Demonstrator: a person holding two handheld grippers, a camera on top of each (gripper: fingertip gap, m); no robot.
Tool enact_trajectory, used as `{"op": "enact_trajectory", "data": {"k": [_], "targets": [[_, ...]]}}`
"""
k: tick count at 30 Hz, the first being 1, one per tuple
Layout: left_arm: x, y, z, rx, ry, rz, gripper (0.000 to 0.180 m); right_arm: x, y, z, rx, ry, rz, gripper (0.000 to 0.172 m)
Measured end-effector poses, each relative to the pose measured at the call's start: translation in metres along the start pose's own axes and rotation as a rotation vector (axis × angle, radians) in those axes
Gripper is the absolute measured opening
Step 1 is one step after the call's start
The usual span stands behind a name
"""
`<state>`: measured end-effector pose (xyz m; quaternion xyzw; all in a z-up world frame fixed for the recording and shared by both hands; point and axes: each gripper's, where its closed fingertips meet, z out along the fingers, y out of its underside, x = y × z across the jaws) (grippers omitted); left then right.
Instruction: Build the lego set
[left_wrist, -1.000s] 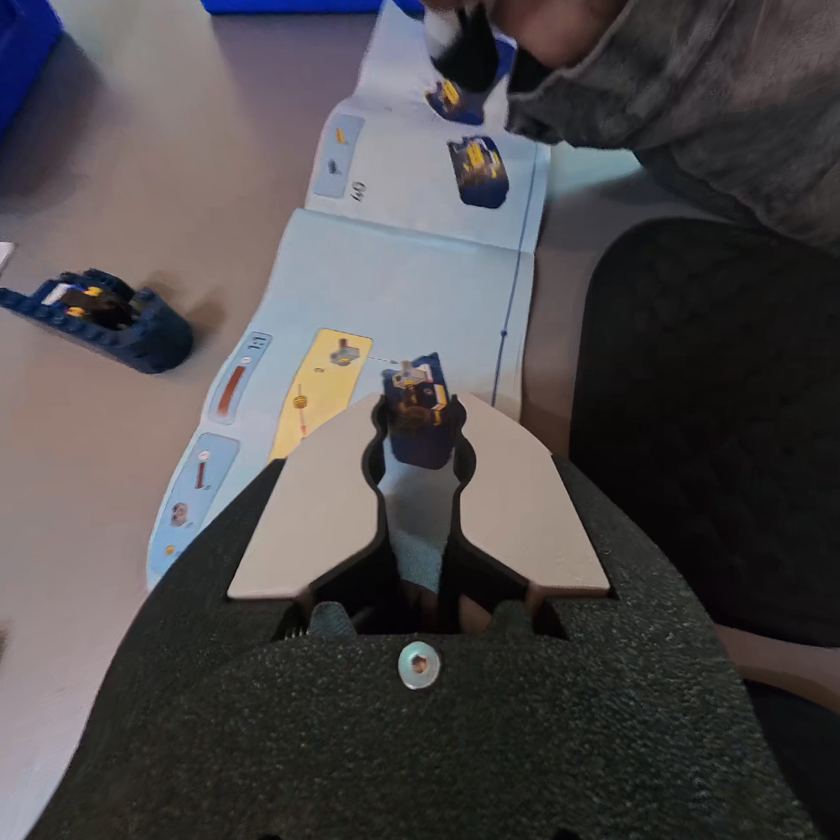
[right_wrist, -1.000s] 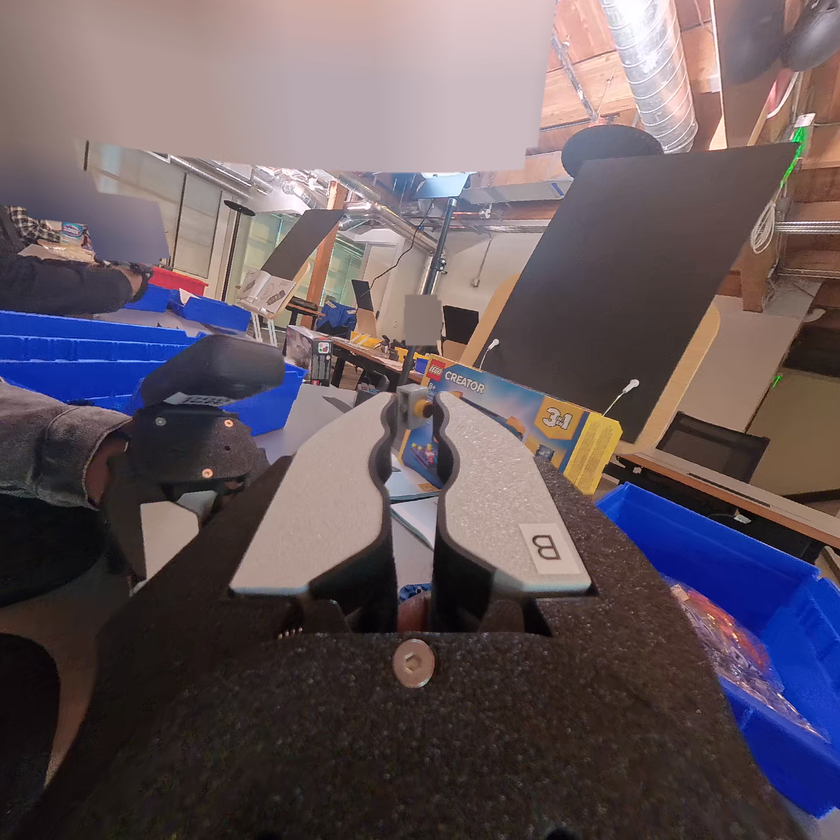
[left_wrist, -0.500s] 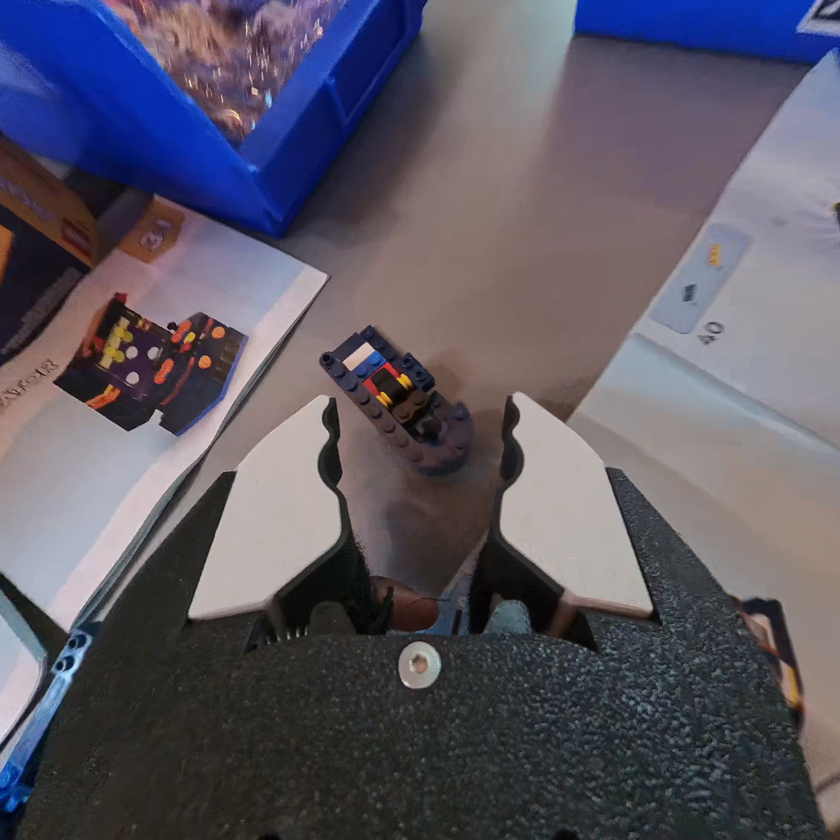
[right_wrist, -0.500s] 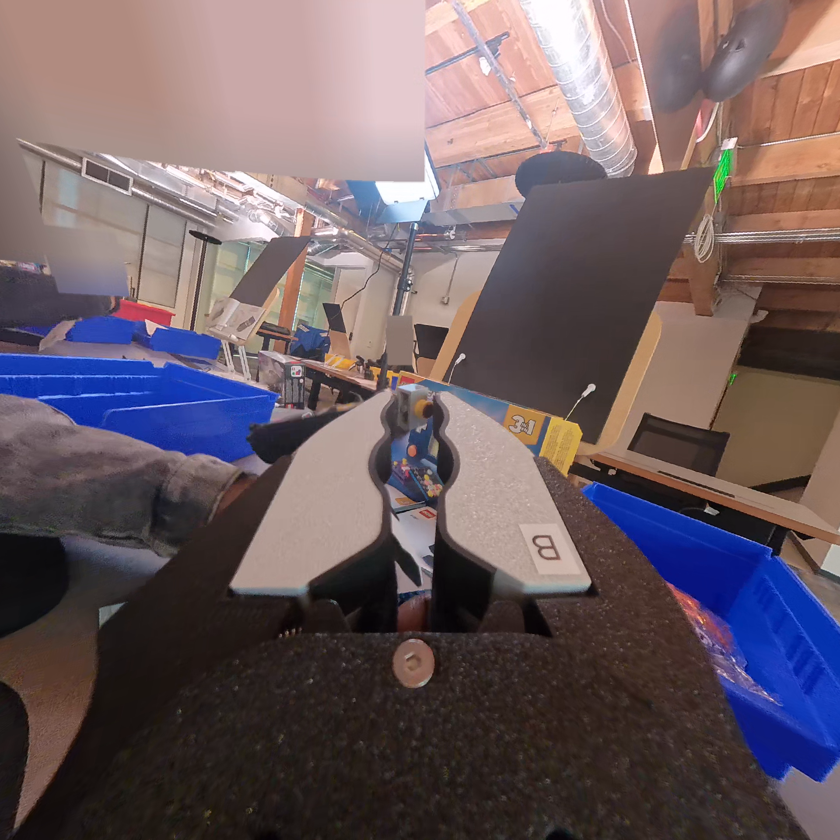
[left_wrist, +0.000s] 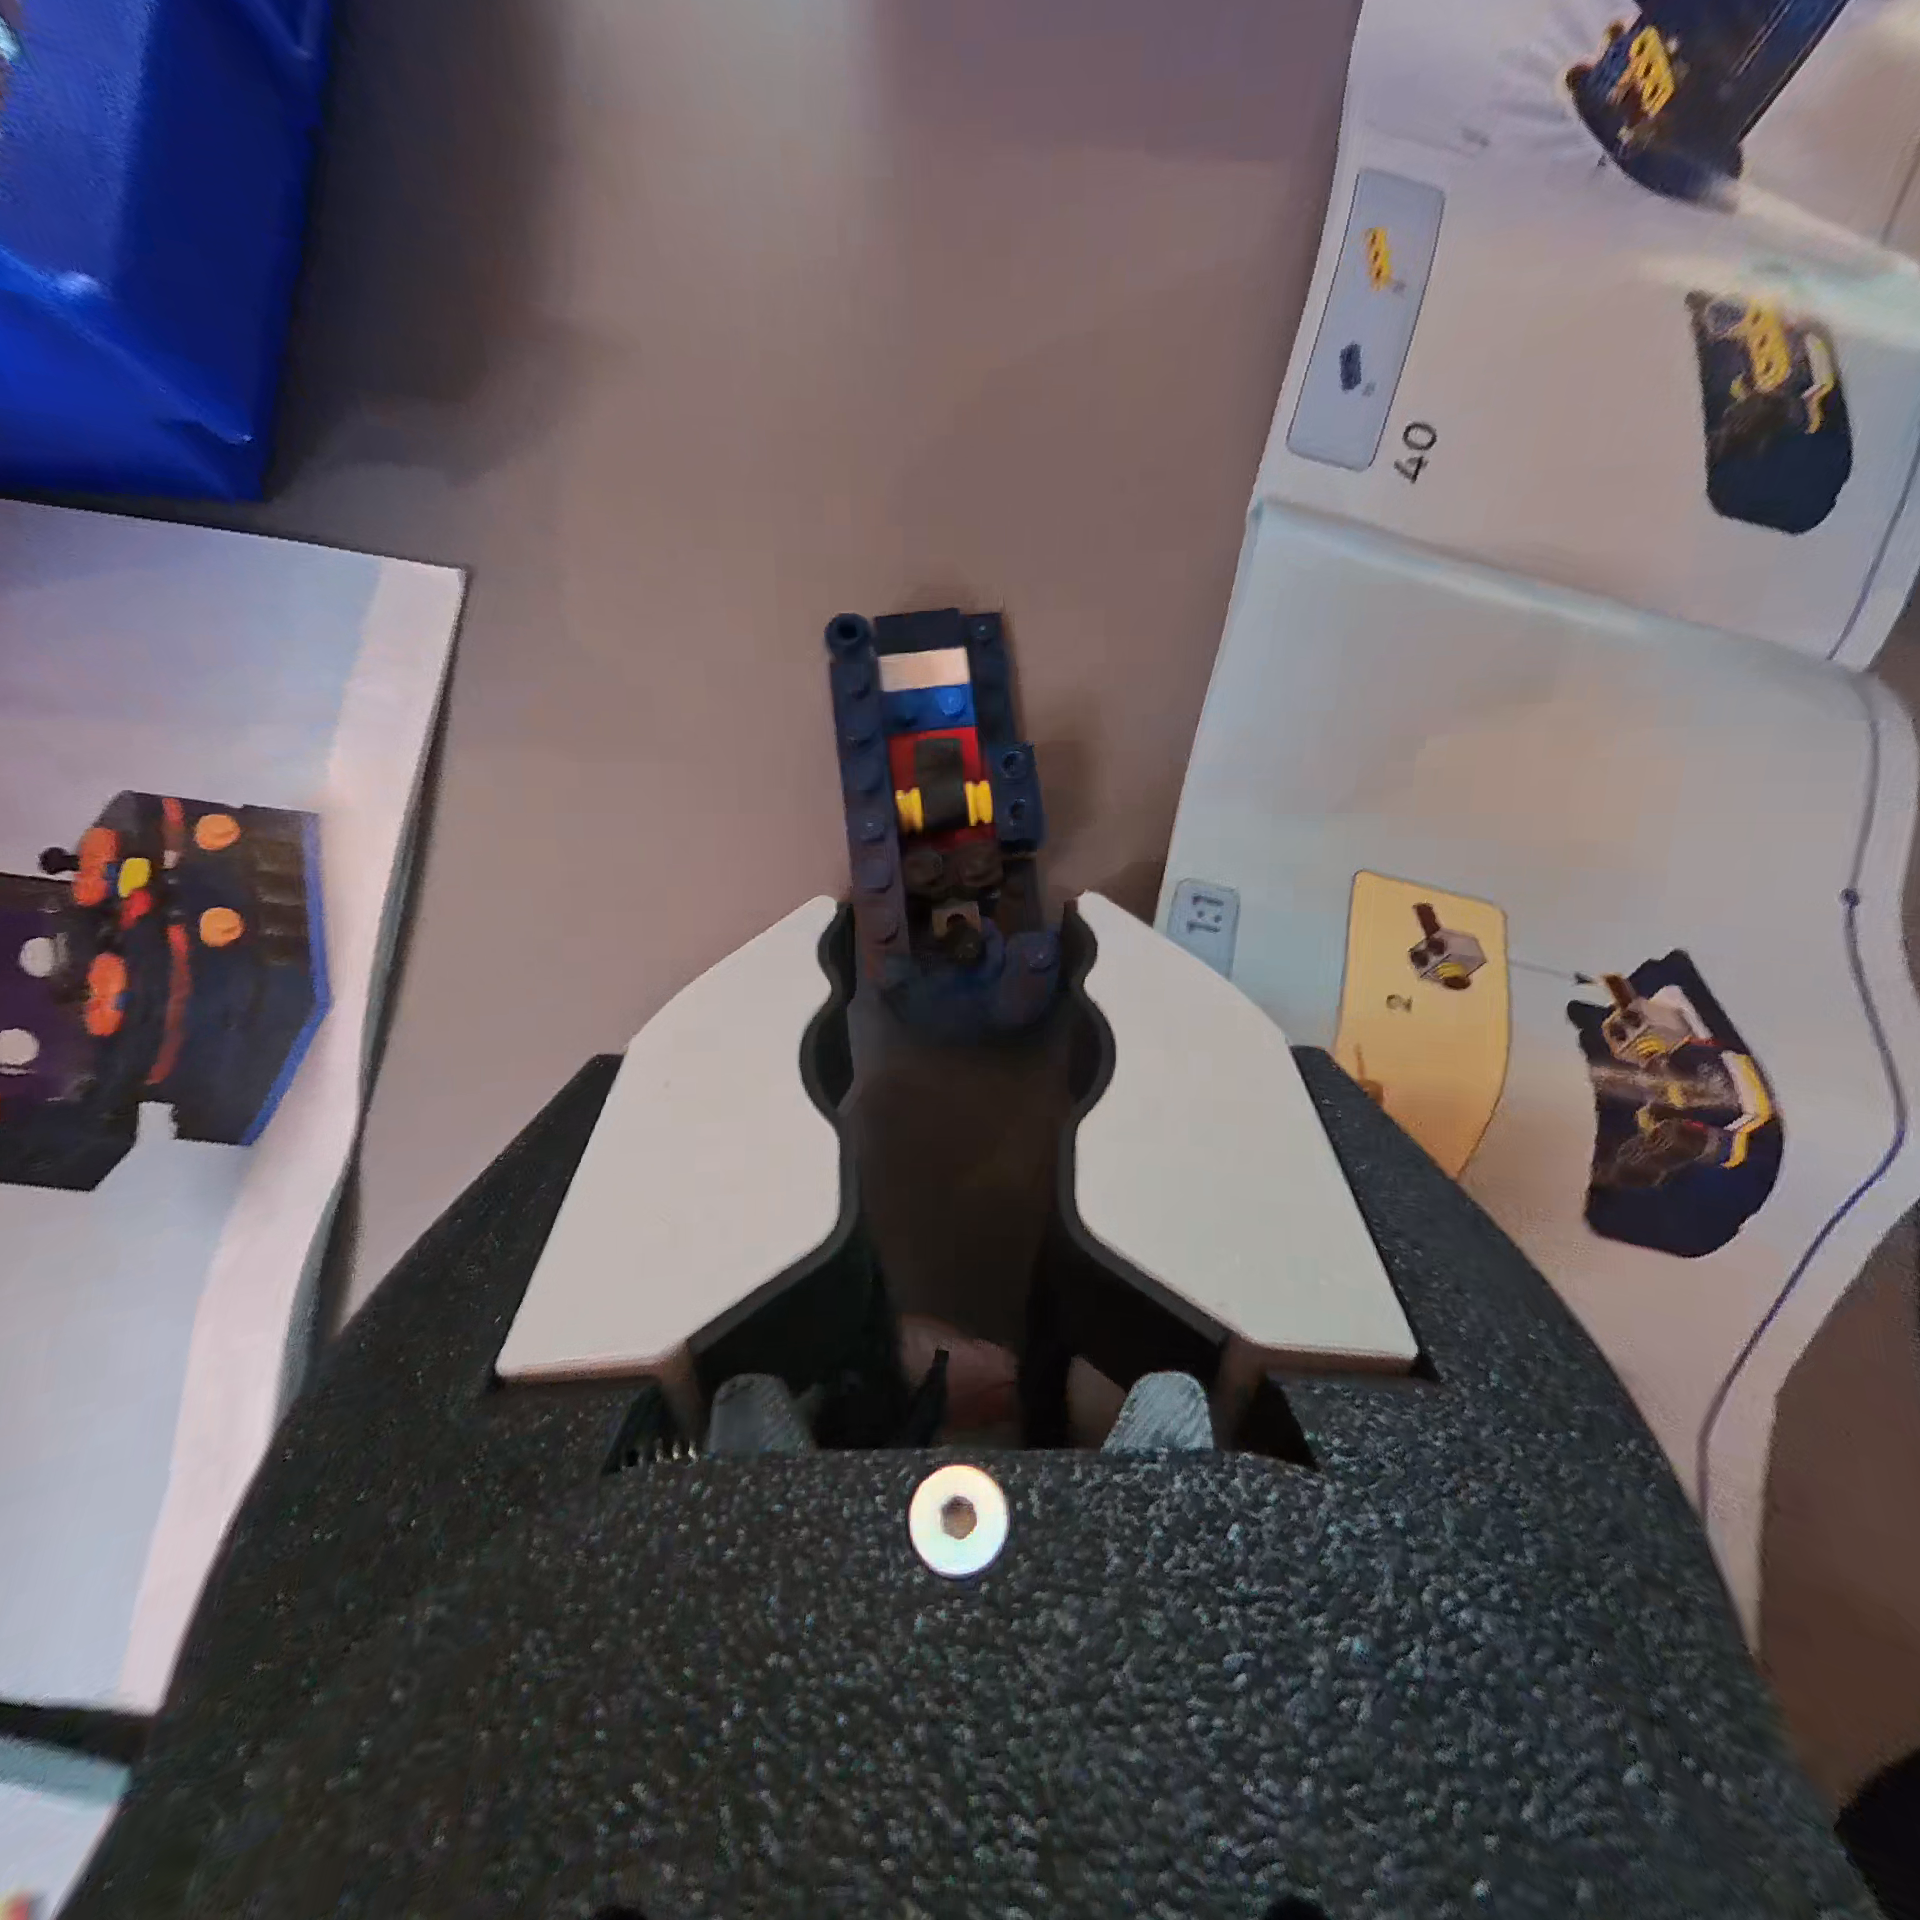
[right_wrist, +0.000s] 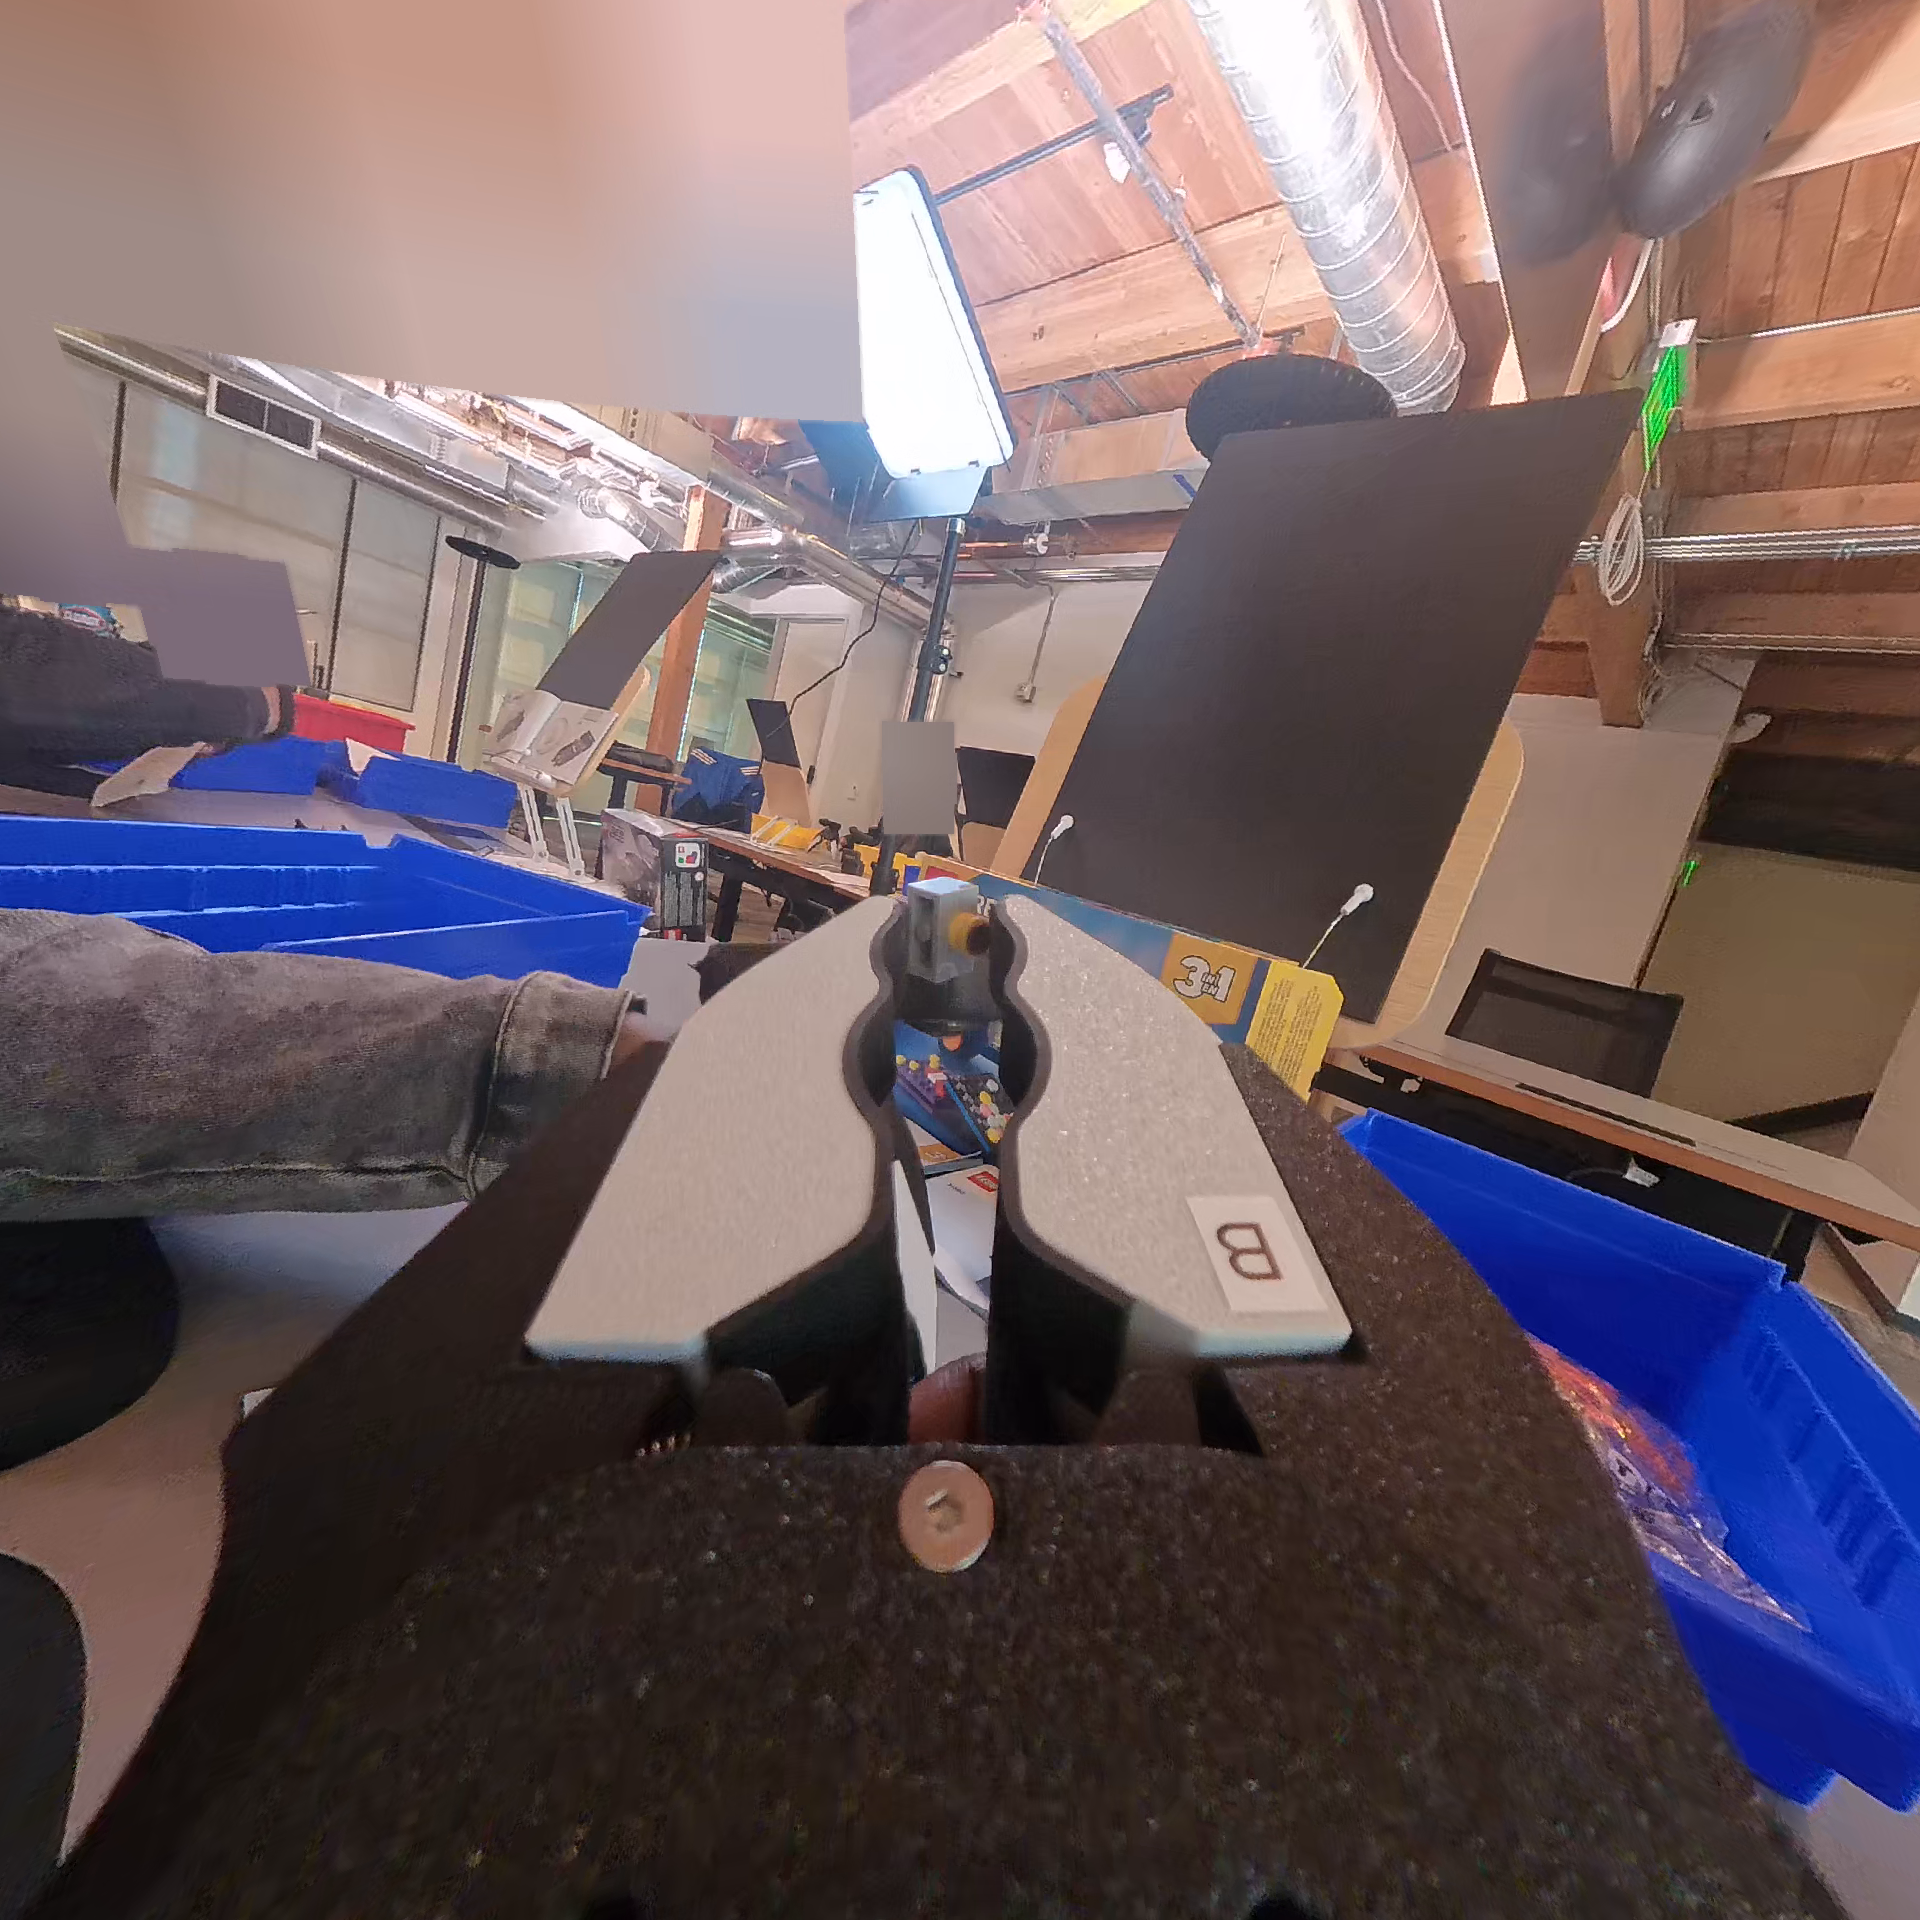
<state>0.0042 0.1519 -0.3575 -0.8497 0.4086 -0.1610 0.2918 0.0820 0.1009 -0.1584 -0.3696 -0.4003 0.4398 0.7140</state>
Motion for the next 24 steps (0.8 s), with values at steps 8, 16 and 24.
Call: {"op": "enact_trajectory", "data": {"k": [8, 16, 24], "targets": [[-0.009, -0.004, -0.007, 0.007, -0.09, 0.092, 0.034, -0.003, 0.007, 0.003, -0.022, -0.017, 0.018, 0.014], [-0.018, -0.005, -0.012, 0.009, -0.164, 0.092, 0.046, -0.004, 0.009, 0.003, -0.032, -0.025, 0.03, 0.014], [-0.006, -0.02, -0.03, 0.037, -0.137, 0.008, 0.042, -0.004, 0.015, 0.004, -0.069, -0.026, 0.016, 0.014]]}}
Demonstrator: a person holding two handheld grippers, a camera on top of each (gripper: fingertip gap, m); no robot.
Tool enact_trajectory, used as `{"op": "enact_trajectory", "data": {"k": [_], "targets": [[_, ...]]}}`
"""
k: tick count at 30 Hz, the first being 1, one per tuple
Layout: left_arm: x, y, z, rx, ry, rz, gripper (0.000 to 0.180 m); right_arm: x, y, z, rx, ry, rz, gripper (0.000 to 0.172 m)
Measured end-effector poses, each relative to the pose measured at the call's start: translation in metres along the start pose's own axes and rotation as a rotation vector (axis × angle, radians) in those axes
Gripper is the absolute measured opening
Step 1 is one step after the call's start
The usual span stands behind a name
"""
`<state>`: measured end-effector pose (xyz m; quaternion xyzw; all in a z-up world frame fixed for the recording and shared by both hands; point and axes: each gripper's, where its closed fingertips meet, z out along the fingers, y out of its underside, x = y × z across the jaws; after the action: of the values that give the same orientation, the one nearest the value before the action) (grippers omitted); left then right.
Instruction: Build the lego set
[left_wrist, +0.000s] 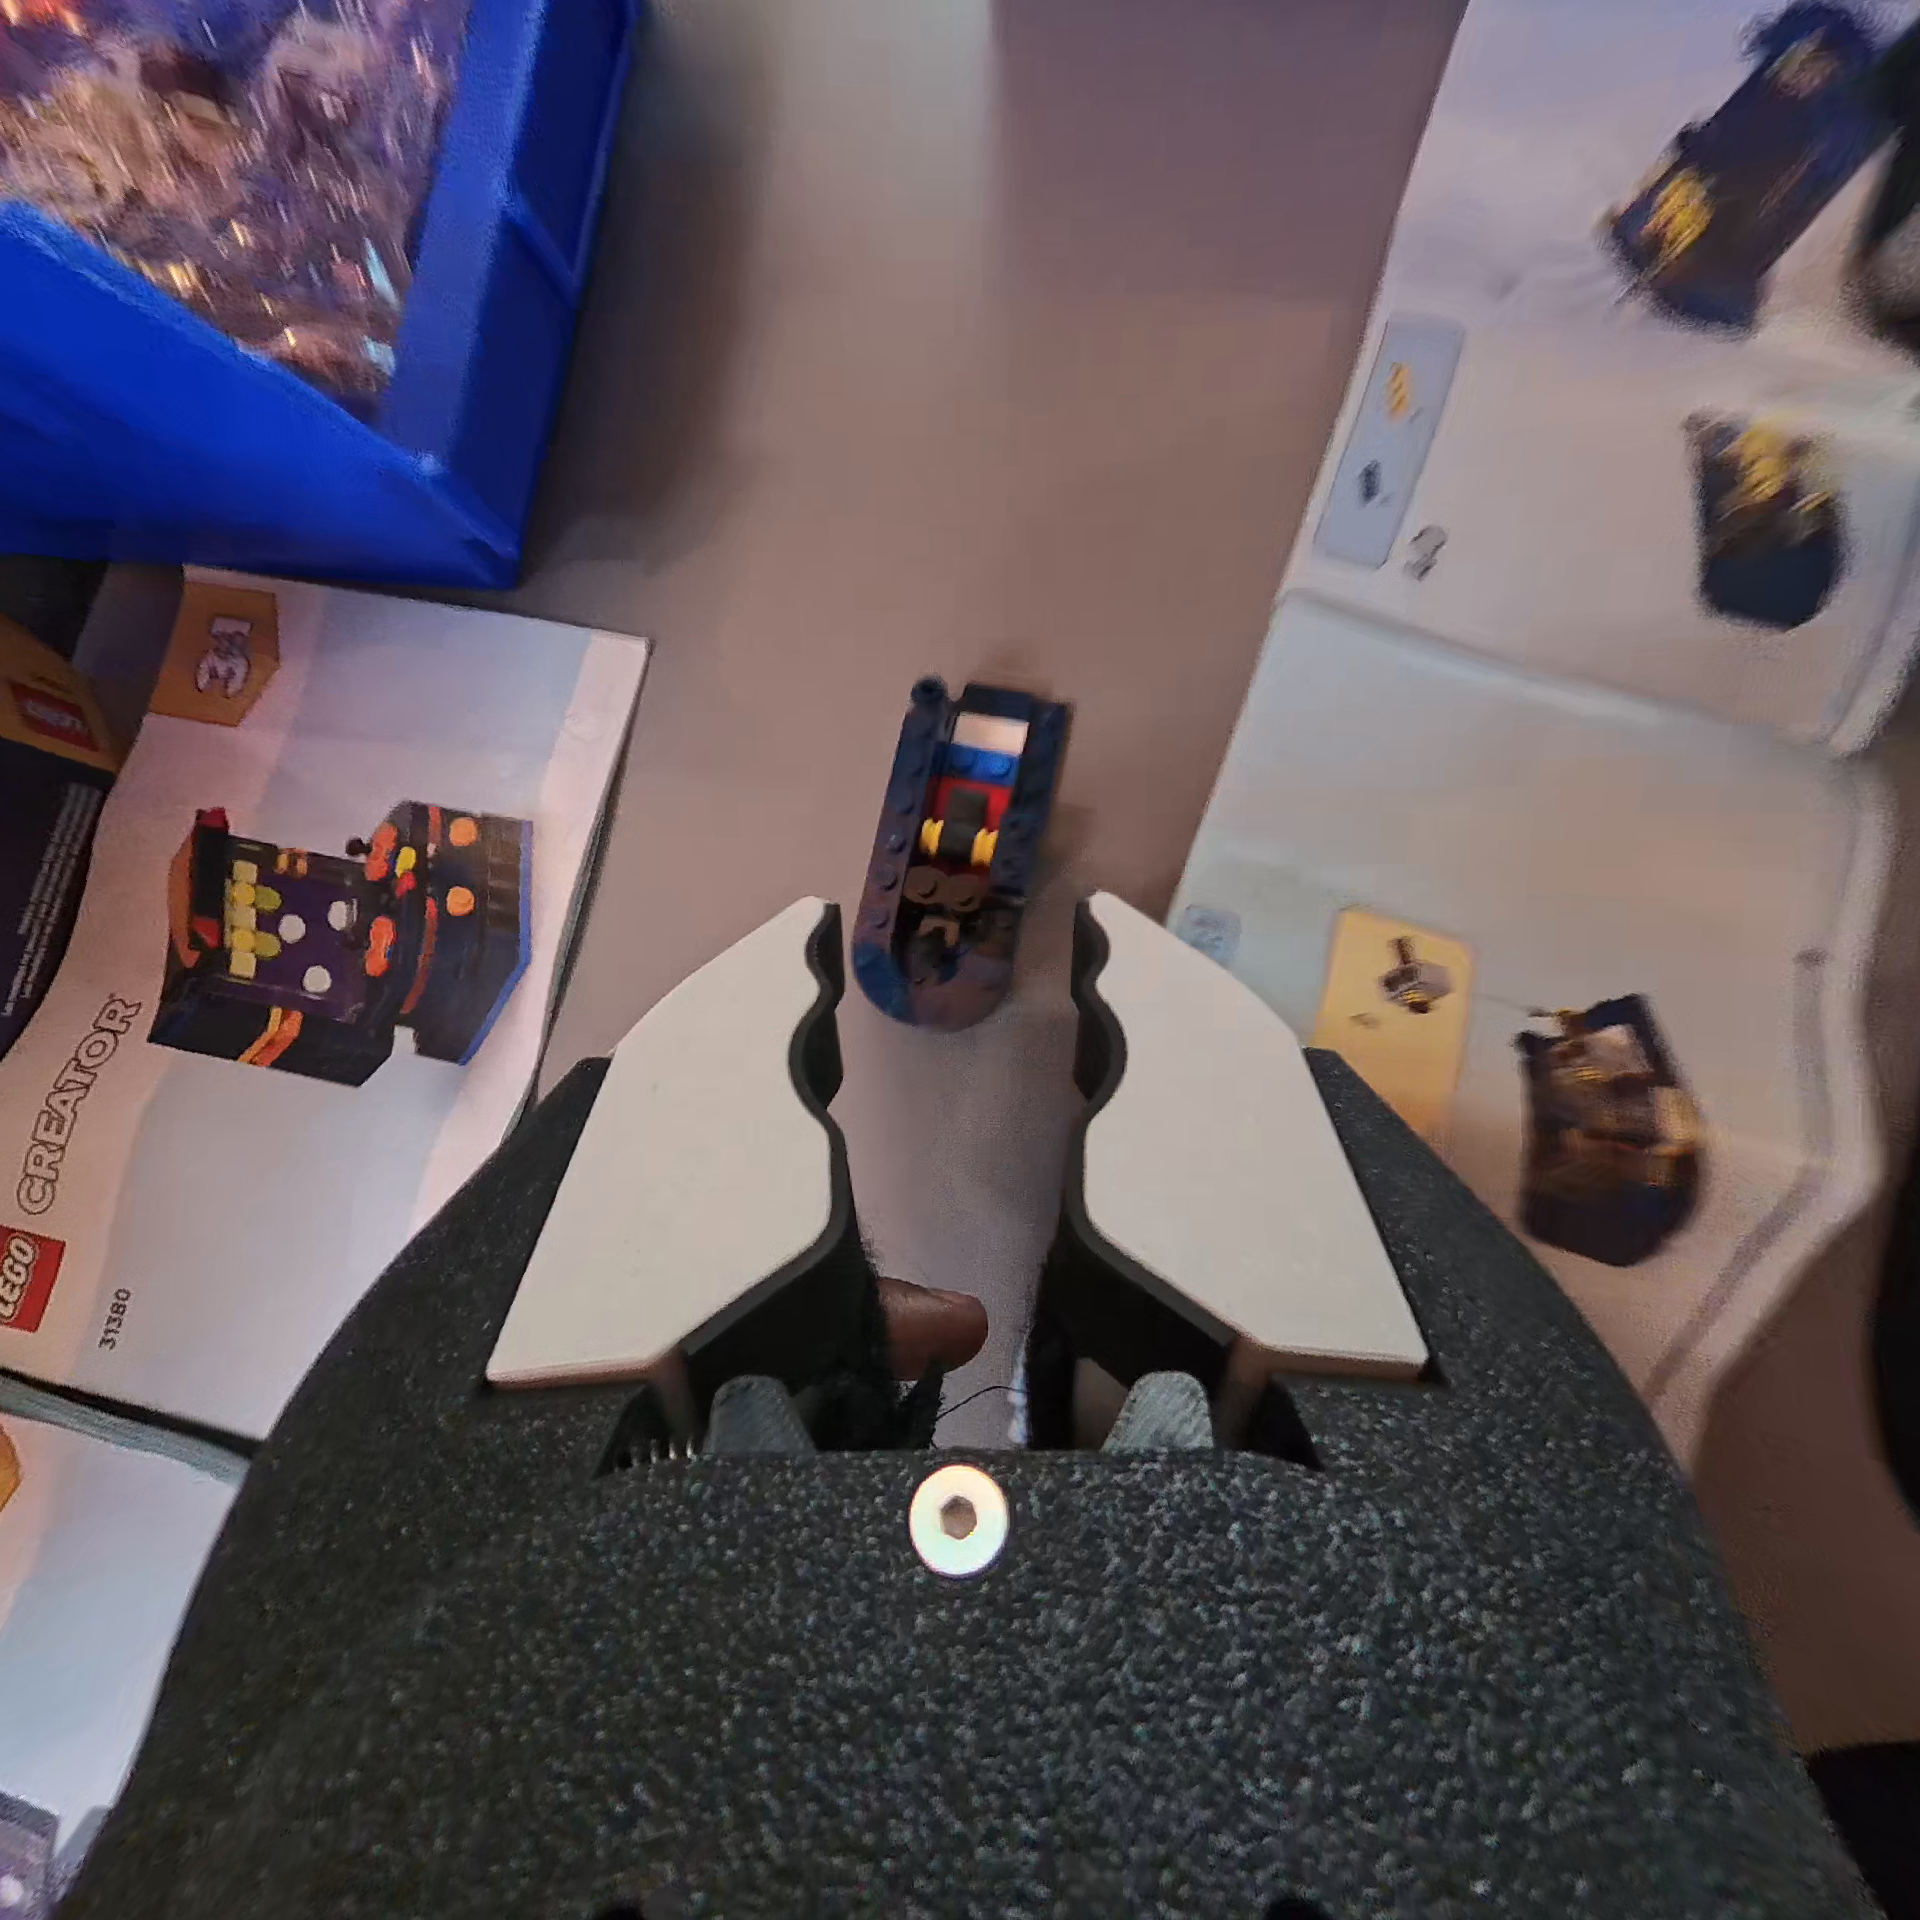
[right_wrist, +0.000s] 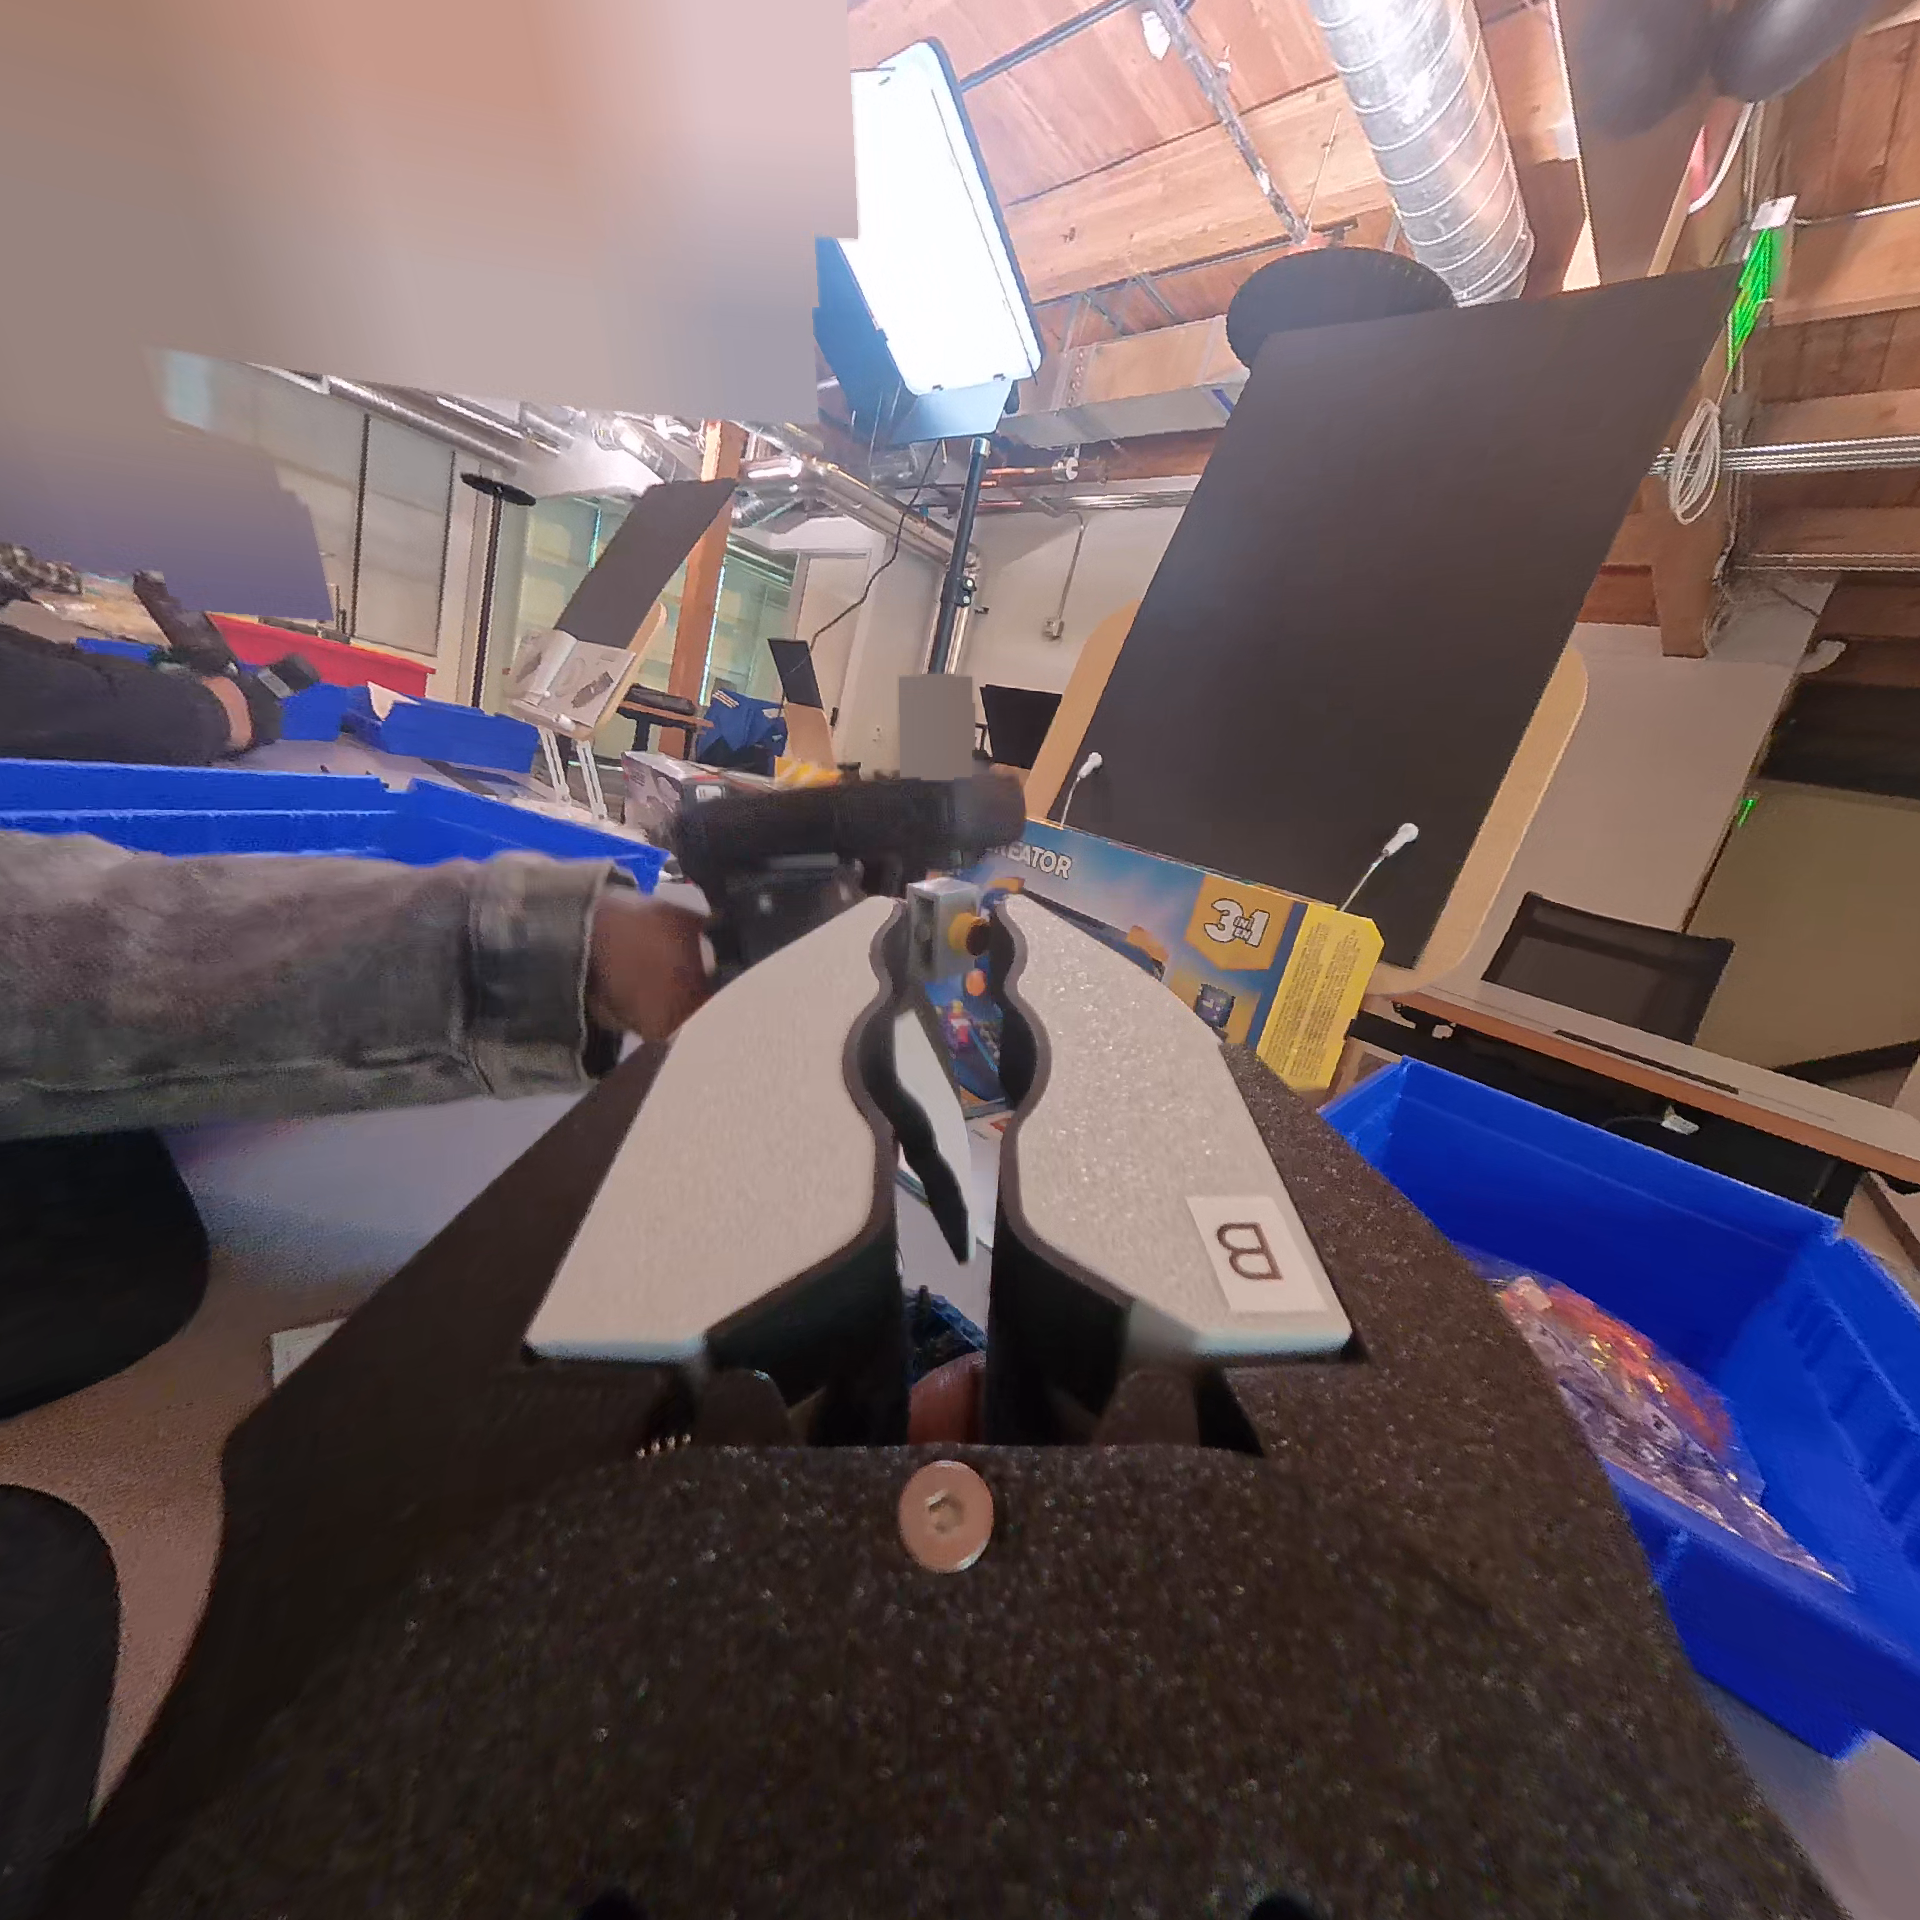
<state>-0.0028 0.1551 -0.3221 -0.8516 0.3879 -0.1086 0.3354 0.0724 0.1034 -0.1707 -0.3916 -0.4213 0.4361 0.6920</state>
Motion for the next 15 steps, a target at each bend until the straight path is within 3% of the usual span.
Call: {"op": "enact_trajectory", "data": {"k": [6, 9, 15], "targets": [[0.06, -0.062, -0.06, 0.338, 0.259, 0.094, 0.03, -0.001, 0.014, -0.001, -0.151, 0.004, -0.231, 0.015], [0.065, -0.077, -0.072, 0.446, 0.181, 0.157, 0.021, -0.008, 0.029, -0.001, -0.26, -0.05, -0.363, 0.015], [0.07, -0.052, -0.066, 0.416, 0.048, 0.268, 0.01, -0.025, 0.048, 0.001, -0.361, -0.155, -0.409, 0.015]]}}
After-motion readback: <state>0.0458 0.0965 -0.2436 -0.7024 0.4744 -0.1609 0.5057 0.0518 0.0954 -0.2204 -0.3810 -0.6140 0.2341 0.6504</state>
